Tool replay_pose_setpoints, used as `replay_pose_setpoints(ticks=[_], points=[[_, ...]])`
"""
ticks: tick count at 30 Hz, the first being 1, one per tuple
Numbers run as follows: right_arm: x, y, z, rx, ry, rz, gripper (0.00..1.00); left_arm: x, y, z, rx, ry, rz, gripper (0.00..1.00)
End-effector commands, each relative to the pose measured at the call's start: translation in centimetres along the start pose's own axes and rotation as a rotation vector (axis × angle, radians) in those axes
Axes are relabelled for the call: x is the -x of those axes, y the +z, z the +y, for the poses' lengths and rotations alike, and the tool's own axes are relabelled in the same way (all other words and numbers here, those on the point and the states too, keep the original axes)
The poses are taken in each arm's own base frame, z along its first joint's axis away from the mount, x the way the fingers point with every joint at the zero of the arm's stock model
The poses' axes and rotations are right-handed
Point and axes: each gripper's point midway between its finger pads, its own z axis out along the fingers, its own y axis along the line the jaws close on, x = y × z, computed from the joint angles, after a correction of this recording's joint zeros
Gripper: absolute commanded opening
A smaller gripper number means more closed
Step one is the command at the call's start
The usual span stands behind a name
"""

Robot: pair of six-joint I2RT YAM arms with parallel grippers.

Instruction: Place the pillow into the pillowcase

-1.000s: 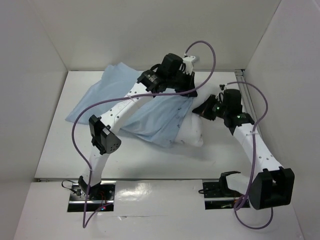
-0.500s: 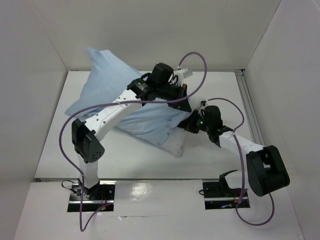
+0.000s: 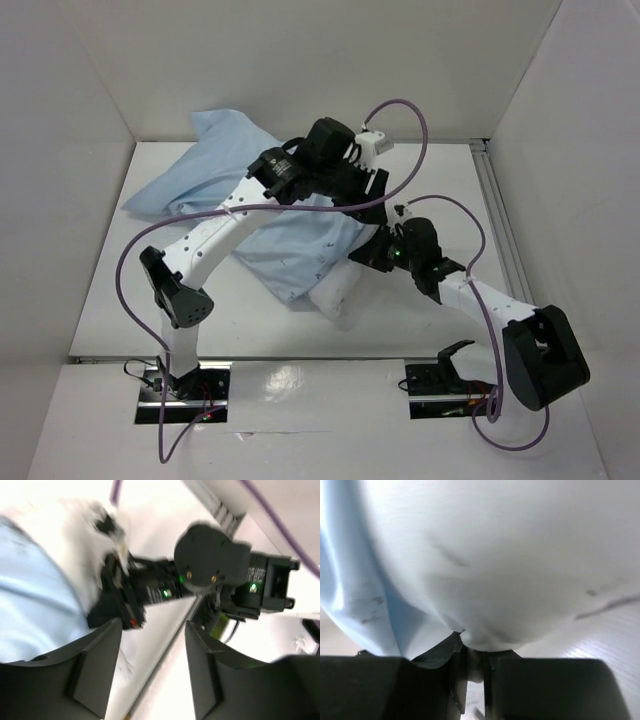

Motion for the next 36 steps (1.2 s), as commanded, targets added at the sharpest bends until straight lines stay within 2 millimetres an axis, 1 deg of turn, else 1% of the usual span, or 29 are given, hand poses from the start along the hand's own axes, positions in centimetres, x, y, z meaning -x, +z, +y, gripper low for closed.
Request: replay_pose_setpoints(ticks=[1, 2, 3, 4, 5, 7, 8, 10, 11, 14, 15, 16, 17, 18, 19, 20, 21, 23, 24, 25, 26, 27, 28, 30, 31, 33, 34, 35, 36], points=[[-2.2, -1.0, -2.0, -0.080, -0.038, 0.046, 0.20, 1.2, -1.5, 2.7, 0.126, 0.044, -0.025, 0.60], [-2.4, -1.2, -2.1, -0.085, -0.044, 0.052, 0.24, 1.8, -1.0, 3.2, 0.130, 0.030, -0.046, 0.58], [-2.8, -1.4, -2.5, -0.100, -0.046, 0.068, 0.31, 2.5, -1.0, 3.7, 0.134, 0.017, -0.065, 0.60], [-2.5, -1.4, -2.7, -0.121, -0.053, 0.064, 0.41, 2.6, -0.2, 5.0, 0.161, -0.006, -0.067, 0.65], [-2.4, -2.0, -2.7, -0.145, -0.069, 0.072, 0.62, 3.1, 0.3, 6.1, 0.179, -0.024, -0.083, 0.70], [-1.5, -2.7, -3.3, -0.216, -0.080, 0.036, 0.79, 2.8, 1.6, 7.4, 0.218, -0.044, -0.069, 0.75], [-1.5, -3.8, -3.6, -0.254, -0.089, 0.038, 0.88, 2.6, 2.8, 8.3, 0.259, -0.043, -0.060, 0.75], [0.4, -5.1, -3.2, -0.297, -0.107, -0.029, 0.93, 2.2, 2.7, 8.9, 0.331, -0.056, -0.060, 0.71], [1.5, -6.3, -2.7, -0.310, -0.113, -0.062, 0.96, 1.2, 2.9, 8.8, 0.348, -0.052, -0.037, 0.67], [3.2, -8.6, -2.6, -0.351, -0.108, -0.127, 0.98, 1.1, 1.1, 8.6, 0.415, -0.042, -0.085, 0.66], [4.1, -9.1, -2.2, -0.352, -0.108, -0.159, 0.98, 0.3, 0.1, 7.8, 0.404, -0.034, -0.091, 0.68], [4.8, -9.4, -1.9, -0.347, -0.106, -0.180, 0.97, 0.5, -0.2, 7.9, 0.409, -0.019, -0.111, 0.70], [4.8, -9.5, -2.2, -0.357, -0.075, -0.186, 0.94, 0.7, 0.5, 7.6, 0.397, -0.001, -0.126, 0.74], [6.1, -10.1, -1.6, -0.341, -0.058, -0.238, 0.91, 2.1, -0.2, 6.9, 0.384, 0.006, -0.167, 0.81], [6.7, -10.1, -1.4, -0.332, -0.036, -0.263, 0.86, 1.9, 1.4, 7.7, 0.395, 0.014, -0.132, 0.82], [7.4, -10.1, -1.2, -0.322, -0.015, -0.290, 0.76, 2.3, 1.7, 7.9, 0.407, 0.013, -0.128, 0.82], [8.9, -10.2, -0.4, -0.279, 0.032, -0.351, 0.71, 3.0, 1.0, 7.6, 0.443, 0.019, -0.130, 0.81], [9.9, -9.5, 0.2, -0.220, 0.073, -0.368, 0.68, 1.9, 1.2, 8.9, 0.528, 0.002, -0.090, 0.74], [9.6, -8.2, 0.5, -0.171, 0.124, -0.314, 0.68, 1.8, -0.2, 8.6, 0.596, -0.016, -0.117, 0.72], [10.6, -7.8, 0.7, -0.132, 0.138, -0.323, 0.68, -0.6, -0.5, 10.0, 0.660, -0.036, -0.067, 0.70], [10.5, -7.3, 0.8, -0.108, 0.150, -0.295, 0.72, -1.6, -1.5, 10.0, 0.691, -0.046, -0.071, 0.68], [9.7, -6.6, 1.4, -0.066, 0.151, -0.240, 0.76, -2.7, -3.0, 10.6, 0.739, -0.062, -0.075, 0.66], [9.4, -5.9, 1.0, -0.062, 0.141, -0.208, 0.81, -5.0, -5.6, 10.5, 0.754, -0.106, -0.083, 0.66], [8.3, -5.7, 1.3, -0.041, 0.097, -0.166, 0.88, -7.7, -8.1, 10.7, 0.779, -0.155, -0.089, 0.63], [7.3, -5.6, 1.3, -0.041, 0.045, -0.127, 0.91, -10.9, -9.9, 11.0, 0.786, -0.204, -0.088, 0.60], [5.2, -5.7, 0.8, -0.043, -0.004, -0.077, 0.99, -13.8, -10.3, 10.8, 0.753, -0.234, -0.097, 0.46], [4.8, -6.0, 1.1, -0.037, -0.044, -0.069, 1.00, -15.5, -9.9, 10.1, 0.710, -0.261, -0.084, 0.41], [3.2, -6.0, 0.1, -0.072, -0.027, -0.014, 1.00, -18.3, -10.3, 10.6, 0.711, -0.277, -0.070, 0.39], [2.6, -6.1, -0.3, -0.090, -0.025, 0.008, 1.00, -19.3, -10.0, 10.3, 0.686, -0.284, -0.073, 0.43]])
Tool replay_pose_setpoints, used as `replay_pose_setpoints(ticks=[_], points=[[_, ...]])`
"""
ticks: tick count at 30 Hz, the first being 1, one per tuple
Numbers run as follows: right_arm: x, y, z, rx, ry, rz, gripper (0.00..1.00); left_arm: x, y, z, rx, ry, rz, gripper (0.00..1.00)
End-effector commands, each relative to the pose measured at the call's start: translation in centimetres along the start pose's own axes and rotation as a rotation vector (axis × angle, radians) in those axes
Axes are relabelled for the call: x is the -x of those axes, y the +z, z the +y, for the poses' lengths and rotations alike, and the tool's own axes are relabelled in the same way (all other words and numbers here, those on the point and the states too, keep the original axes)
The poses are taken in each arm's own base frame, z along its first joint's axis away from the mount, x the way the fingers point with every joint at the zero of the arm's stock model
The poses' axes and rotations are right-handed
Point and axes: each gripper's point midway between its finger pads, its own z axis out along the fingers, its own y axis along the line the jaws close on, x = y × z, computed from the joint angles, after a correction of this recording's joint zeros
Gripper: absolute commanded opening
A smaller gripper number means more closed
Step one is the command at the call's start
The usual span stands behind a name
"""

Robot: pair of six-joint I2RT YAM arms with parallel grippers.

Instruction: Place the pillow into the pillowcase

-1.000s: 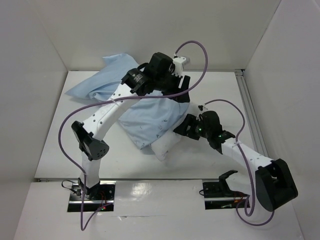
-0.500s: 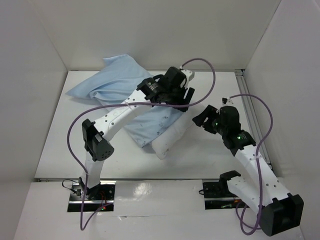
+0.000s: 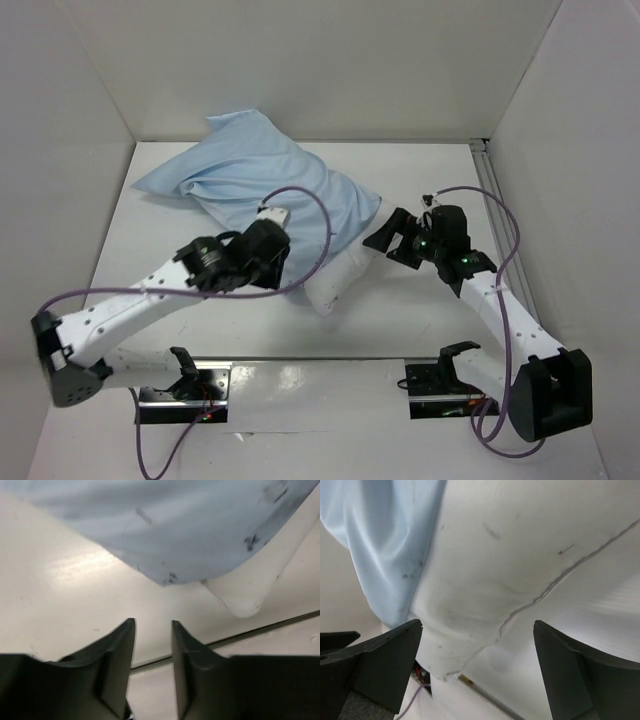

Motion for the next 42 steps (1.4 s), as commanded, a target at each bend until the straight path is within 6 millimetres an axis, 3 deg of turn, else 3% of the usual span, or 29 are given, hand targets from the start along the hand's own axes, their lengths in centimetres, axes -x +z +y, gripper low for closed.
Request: replay_pose_setpoints(ticks=[1, 2, 3, 4, 6, 9, 11, 12, 17, 20, 22, 24, 27, 31, 32, 36, 38, 40, 41, 42], points=[[-2.5, -1.1, -0.3, 0.007, -0.073, 0.081, 1.00, -2.1, -0.1, -1.3, -0.083, -0.121, -0.058, 0.50], [-2.7, -1.1, -0.4, 0.000, -0.068, 0.090, 1.00, -3.9, 0.9, -0.6, -0.054, -0.117, -0.040, 0.62], [-2.6, -1.4, -0.2, 0.009, -0.074, 0.079, 1.00, -4.6, 1.1, -0.2, -0.039, -0.131, -0.049, 0.84], [-2.6, -1.6, 0.2, 0.024, -0.078, 0.079, 1.00, -6.2, 2.6, 0.2, -0.017, -0.128, -0.038, 0.90], [-3.0, -2.0, 0.7, 0.048, -0.080, 0.094, 1.00, -6.9, 3.8, 0.1, -0.024, -0.123, -0.046, 0.94], [-3.9, -2.2, 1.1, 0.087, -0.074, 0.136, 1.00, -7.1, 6.3, -0.6, -0.037, -0.094, -0.084, 0.92], [-4.4, -2.5, 2.0, 0.139, -0.077, 0.169, 1.00, -7.9, 8.0, 0.0, -0.002, -0.067, -0.096, 0.83], [-4.8, -2.6, 2.4, 0.161, -0.091, 0.189, 1.00, -7.1, 8.3, -0.3, -0.015, -0.079, -0.140, 0.82], [-6.5, -2.9, 4.3, 0.258, -0.110, 0.304, 1.00, -7.2, 10.1, 1.3, 0.073, -0.108, -0.162, 0.80], [-7.3, -2.5, 3.8, 0.223, -0.105, 0.332, 1.00, -6.5, 10.5, 0.6, 0.049, -0.108, -0.195, 0.80], [-8.1, -2.3, 3.7, 0.212, -0.109, 0.356, 1.00, -7.0, 11.2, 1.0, 0.077, -0.094, -0.178, 0.79], [-8.7, -2.1, 3.8, 0.208, -0.118, 0.376, 1.00, -6.6, 11.8, 1.8, 0.111, -0.138, -0.179, 0.75], [-9.8, -1.5, 4.0, 0.213, -0.117, 0.389, 1.00, -6.4, 12.3, 2.6, 0.142, -0.159, -0.183, 0.56], [-11.0, 0.0, 4.3, 0.221, -0.117, 0.397, 0.99, -5.8, 12.0, 3.3, 0.181, -0.181, -0.195, 0.16], [-10.9, 0.9, 4.6, 0.228, -0.129, 0.381, 0.97, -4.9, 11.6, 3.5, 0.186, -0.197, -0.215, 0.00], [-10.4, 3.9, 5.5, 0.251, -0.131, 0.349, 0.81, -3.0, 9.7, 2.8, 0.152, -0.210, -0.257, 0.00], [-9.3, 5.4, 6.7, 0.264, -0.156, 0.309, 0.63, -2.1, 8.6, 2.1, 0.097, -0.207, -0.275, 0.00], [-7.4, 7.4, 9.0, 0.300, -0.211, 0.272, 0.35, -0.3, 5.8, 0.5, -0.003, -0.184, -0.325, 0.00], [-6.4, 7.8, 10.1, 0.314, -0.230, 0.259, 0.08, 0.7, 4.7, -0.1, -0.044, -0.181, -0.345, 0.00], [-4.8, 8.4, 10.3, 0.299, -0.247, 0.243, 0.00, 2.5, 2.7, -1.7, -0.136, -0.154, -0.371, 0.00]])
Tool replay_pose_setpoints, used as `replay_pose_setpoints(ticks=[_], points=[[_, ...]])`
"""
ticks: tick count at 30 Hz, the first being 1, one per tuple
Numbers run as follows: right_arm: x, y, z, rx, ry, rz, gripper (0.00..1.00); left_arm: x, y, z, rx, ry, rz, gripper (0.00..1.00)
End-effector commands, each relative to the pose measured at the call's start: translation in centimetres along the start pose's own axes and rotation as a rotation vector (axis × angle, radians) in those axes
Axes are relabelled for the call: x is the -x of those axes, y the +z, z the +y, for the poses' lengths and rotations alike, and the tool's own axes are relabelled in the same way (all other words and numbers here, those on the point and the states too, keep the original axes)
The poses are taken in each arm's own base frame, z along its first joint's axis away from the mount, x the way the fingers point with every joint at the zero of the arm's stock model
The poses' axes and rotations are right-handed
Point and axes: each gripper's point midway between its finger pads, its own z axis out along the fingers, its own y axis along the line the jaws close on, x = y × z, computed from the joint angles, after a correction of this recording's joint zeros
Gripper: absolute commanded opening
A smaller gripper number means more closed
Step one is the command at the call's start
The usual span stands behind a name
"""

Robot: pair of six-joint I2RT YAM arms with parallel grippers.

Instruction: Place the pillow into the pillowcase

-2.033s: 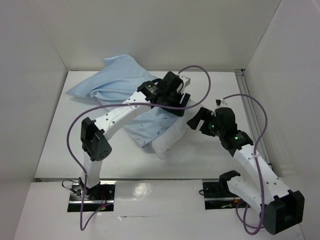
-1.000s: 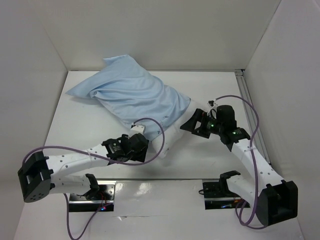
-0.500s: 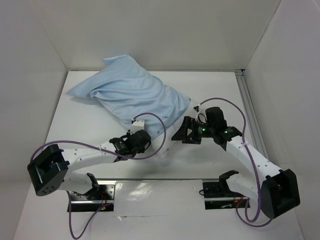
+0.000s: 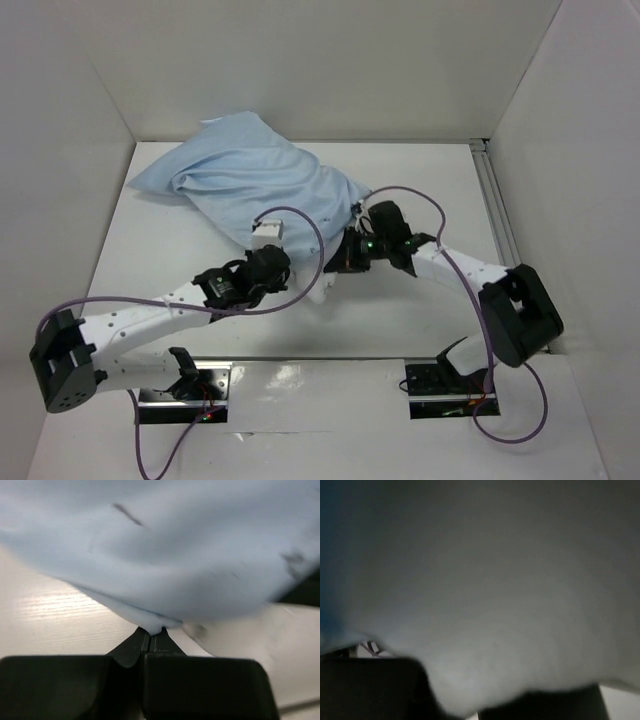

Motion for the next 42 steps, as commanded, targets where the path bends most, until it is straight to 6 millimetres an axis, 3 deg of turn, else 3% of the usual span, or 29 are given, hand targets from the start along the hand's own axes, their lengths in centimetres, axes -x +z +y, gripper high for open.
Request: replay_pose_setpoints(ticks=[1, 3, 4, 5, 6, 7, 8, 9, 10, 11, 12, 14, 16, 18, 20, 22, 25, 26, 28, 29, 30, 32, 34, 35, 36, 38, 39, 40, 42], points=[[11.1, -1.6, 8.9, 0.146, -0.246, -0.268, 0.00, 7.7, -5.4, -5.3, -0.269, -0.008, -0.135, 0.00], [14.6, -4.0, 12.3, 0.176, -0.320, -0.356, 0.00, 11.0, -8.3, -8.1, -0.411, 0.046, -0.180, 0.00], [17.2, -6.6, 15.7, 0.200, -0.365, -0.430, 0.00, 15.2, -11.1, -10.1, -0.493, 0.035, -0.256, 0.00], [18.1, -7.8, 17.3, 0.212, -0.381, -0.460, 0.00, 17.2, -12.4, -11.1, -0.542, 0.049, -0.287, 0.00], [18.7, -8.8, 18.7, 0.226, -0.410, -0.483, 0.00, 17.5, -12.8, -13.2, -0.618, 0.114, -0.265, 0.00], [18.9, -9.3, 20.2, 0.258, -0.420, -0.501, 0.00, 21.1, -15.5, -14.3, -0.679, 0.105, -0.326, 0.00], [18.7, -9.8, 21.5, 0.295, -0.431, -0.515, 0.00, 22.1, -16.4, -15.3, -0.726, 0.119, -0.339, 0.00], [17.9, -8.9, 21.5, 0.310, -0.426, -0.501, 0.00, 22.8, -17.2, -16.3, -0.768, 0.133, -0.346, 0.00], [16.5, -6.3, 21.0, 0.309, -0.399, -0.444, 0.00, 22.8, -17.4, -17.1, -0.811, 0.138, -0.322, 0.00], [14.8, -3.3, 18.2, 0.282, -0.361, -0.385, 0.00, 23.7, -18.3, -17.4, -0.852, 0.135, -0.347, 0.00], [14.0, -0.5, 16.4, 0.291, -0.310, -0.342, 0.00, 22.8, -18.2, -18.0, -0.906, 0.115, -0.304, 0.00], [10.5, 3.1, 10.7, 0.245, -0.206, -0.254, 0.00, 22.1, -18.5, -18.1, -0.958, 0.087, -0.285, 0.00], [9.0, 4.4, 8.3, 0.233, -0.133, -0.229, 0.00, 21.3, -18.7, -18.3, -1.010, 0.043, -0.261, 0.00], [7.6, 4.8, 6.7, 0.225, -0.116, -0.219, 0.00, 19.1, -17.3, -17.8, -0.995, 0.021, -0.207, 0.00], [6.8, 5.0, 5.7, 0.210, -0.105, -0.205, 0.00, 16.9, -15.6, -17.2, -0.975, -0.012, -0.143, 0.00], [6.2, 5.2, 5.0, 0.197, -0.095, -0.193, 0.00, 15.8, -15.2, -16.8, -0.967, -0.027, -0.118, 0.00], [5.6, 4.5, 5.1, 0.202, -0.095, -0.185, 0.00, 14.9, -14.3, -15.8, -0.919, -0.031, -0.087, 0.03], [5.4, 4.0, 5.2, 0.192, -0.113, -0.180, 0.00, 15.3, -14.0, -15.1, -0.878, -0.015, -0.090, 0.12], [4.8, 3.4, 4.6, 0.149, -0.124, -0.165, 0.01, 15.6, -13.9, -14.3, -0.843, 0.004, -0.091, 0.44], [4.9, 3.0, 3.9, 0.099, -0.150, -0.182, 0.07, 15.9, -13.4, -13.9, -0.815, 0.027, -0.093, 0.78], [4.1, 1.9, 3.1, 0.032, -0.140, -0.166, 0.29, 17.0, -13.8, -13.9, -0.799, 0.036, -0.112, 0.87], [4.7, 0.1, 1.2, -0.099, -0.161, -0.217, 0.52, 17.4, -12.9, -12.3, -0.707, 0.060, -0.102, 0.99], [3.8, -3.1, -1.0, -0.260, -0.126, -0.235, 0.76, 18.8, -12.9, -12.1, -0.676, 0.072, -0.120, 0.97], [4.7, -5.0, -3.3, -0.388, -0.109, -0.301, 0.79, 19.6, -12.1, -11.1, -0.628, 0.070, -0.135, 0.82], [4.9, -7.1, -3.2, -0.420, -0.105, -0.348, 0.79, 20.1, -11.8, -11.1, -0.620, 0.065, -0.140, 0.70], [5.1, -10.6, -5.1, -0.541, -0.070, -0.401, 0.76, 20.9, -10.2, -11.6, -0.594, 0.071, -0.137, 0.51], [5.3, -11.7, -5.3, -0.556, -0.068, -0.429, 0.74, 21.2, -9.1, -11.5, -0.574, 0.092, -0.130, 0.50], [5.9, -13.5, -5.2, -0.562, -0.045, -0.475, 0.71, 21.7, -7.0, -12.6, -0.554, 0.096, -0.107, 0.60], [7.0, -14.4, -5.0, -0.542, -0.035, -0.509, 0.61, 21.5, -4.2, -13.0, -0.491, 0.136, -0.054, 0.70]])
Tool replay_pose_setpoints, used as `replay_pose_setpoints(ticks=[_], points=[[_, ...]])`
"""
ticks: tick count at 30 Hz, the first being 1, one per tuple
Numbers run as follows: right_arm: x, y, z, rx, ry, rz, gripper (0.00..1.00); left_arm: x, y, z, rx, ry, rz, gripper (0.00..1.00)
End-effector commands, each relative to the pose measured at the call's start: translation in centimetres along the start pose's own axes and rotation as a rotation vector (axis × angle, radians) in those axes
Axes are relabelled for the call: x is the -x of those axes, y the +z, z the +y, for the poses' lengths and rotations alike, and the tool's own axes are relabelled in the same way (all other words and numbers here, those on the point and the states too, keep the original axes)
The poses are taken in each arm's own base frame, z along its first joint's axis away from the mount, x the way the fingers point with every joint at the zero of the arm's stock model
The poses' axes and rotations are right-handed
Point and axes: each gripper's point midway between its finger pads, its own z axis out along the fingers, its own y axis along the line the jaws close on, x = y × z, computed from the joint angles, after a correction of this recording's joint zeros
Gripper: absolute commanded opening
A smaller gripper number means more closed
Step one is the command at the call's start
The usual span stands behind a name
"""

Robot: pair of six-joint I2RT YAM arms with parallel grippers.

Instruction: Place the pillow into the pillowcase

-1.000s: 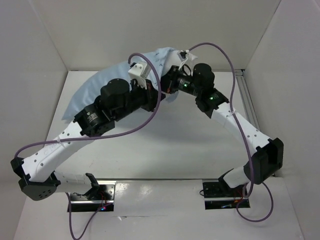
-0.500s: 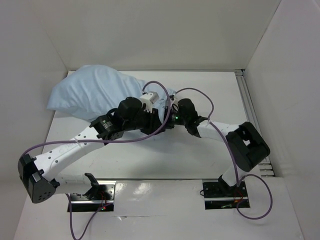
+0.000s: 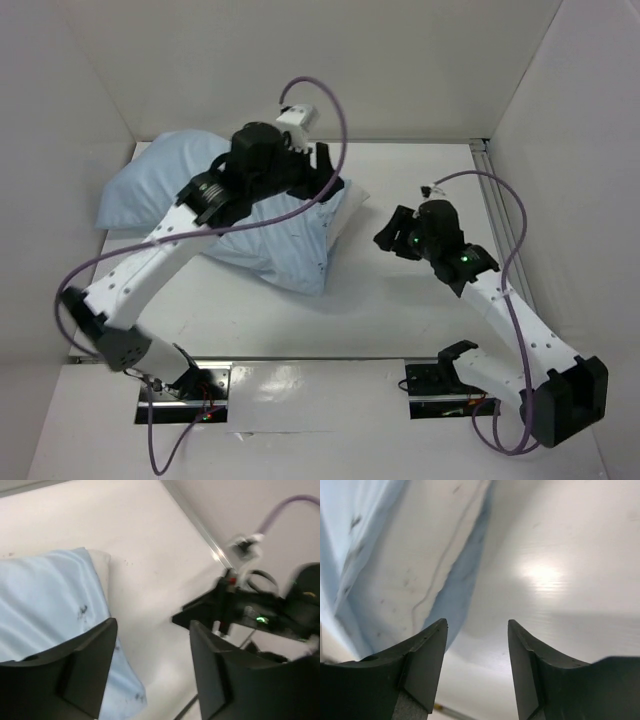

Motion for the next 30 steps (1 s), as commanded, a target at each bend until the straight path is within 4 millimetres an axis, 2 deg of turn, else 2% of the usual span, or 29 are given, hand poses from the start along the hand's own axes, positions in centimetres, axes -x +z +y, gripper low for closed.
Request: replay_pose_setpoints(ticks=[1, 2, 3, 4, 5, 6, 7, 8, 11, 14, 15, 20, 22, 23, 24, 25, 27, 28, 29, 30], points=[[1.8, -1.1, -4.1, -0.157, 0.021, -0.034, 0.58, -0.8, 5.2, 2.7, 0.118, 0.063, 0.102, 0.74], [2.3, -0.8, -4.0, -0.141, 0.037, -0.035, 0.56, -3.3, 8.8, 4.0, 0.162, 0.076, 0.185, 0.80], [2.1, -0.3, -3.5, -0.092, 0.074, -0.002, 0.56, -3.6, 10.1, 4.4, 0.196, 0.097, 0.205, 0.83], [3.4, 0.7, -3.6, -0.060, 0.125, -0.021, 0.56, -1.9, 10.4, 4.2, 0.262, 0.158, 0.183, 0.86], [3.3, 1.3, -3.5, -0.018, 0.152, -0.007, 0.61, -2.3, 11.5, 4.7, 0.312, 0.192, 0.197, 0.88], [3.0, 1.5, -2.1, 0.085, 0.180, 0.036, 0.67, -4.8, 14.1, 7.2, 0.436, 0.245, 0.252, 0.92], [2.8, 2.4, -2.1, 0.120, 0.233, 0.062, 0.76, -5.3, 14.7, 6.7, 0.457, 0.307, 0.267, 0.92], [3.9, 2.8, -1.7, 0.175, 0.245, 0.033, 0.78, -4.7, 14.8, 6.8, 0.497, 0.336, 0.253, 0.93], [3.0, 4.4, -1.3, 0.248, 0.289, 0.098, 0.78, -6.4, 15.3, 8.3, 0.637, 0.436, 0.262, 0.93], [2.0, 5.5, -1.3, 0.280, 0.315, 0.153, 0.78, -6.7, 14.5, 9.8, 0.757, 0.479, 0.243, 0.92], [1.7, 5.8, -1.4, 0.293, 0.312, 0.156, 0.78, -7.3, 14.3, 9.9, 0.773, 0.494, 0.250, 0.90], [0.8, 6.6, -1.2, 0.320, 0.318, 0.190, 0.78, -6.6, 13.3, 11.3, 0.878, 0.534, 0.217, 0.83], [0.9, 6.9, -1.0, 0.336, 0.333, 0.185, 0.78, -7.8, 13.7, 12.1, 0.896, 0.559, 0.241, 0.81], [0.2, 7.3, -1.0, 0.339, 0.355, 0.212, 0.78, -8.2, 14.0, 12.3, 0.897, 0.573, 0.255, 0.80], [0.6, 7.5, -0.7, 0.361, 0.351, 0.200, 0.78, -8.3, 14.2, 12.4, 0.907, 0.577, 0.253, 0.78], [0.7, 7.7, -0.7, 0.364, 0.356, 0.196, 0.78, -8.7, 14.4, 12.6, 0.909, 0.581, 0.262, 0.74], [0.3, 8.3, -0.5, 0.366, 0.378, 0.210, 0.76, -8.6, 14.8, 12.5, 0.909, 0.581, 0.261, 0.51], [0.9, 8.6, -0.3, 0.386, 0.373, 0.187, 0.74, -8.5, 15.0, 12.3, 0.900, 0.577, 0.260, 0.35], [0.9, 8.8, 0.1, 0.398, 0.376, 0.187, 0.73, -8.3, 15.0, 11.9, 0.882, 0.562, 0.257, 0.03], [0.9, 9.4, 0.0, 0.399, 0.403, 0.189, 0.72, -8.1, 15.2, 11.0, 0.825, 0.518, 0.255, 0.00]])
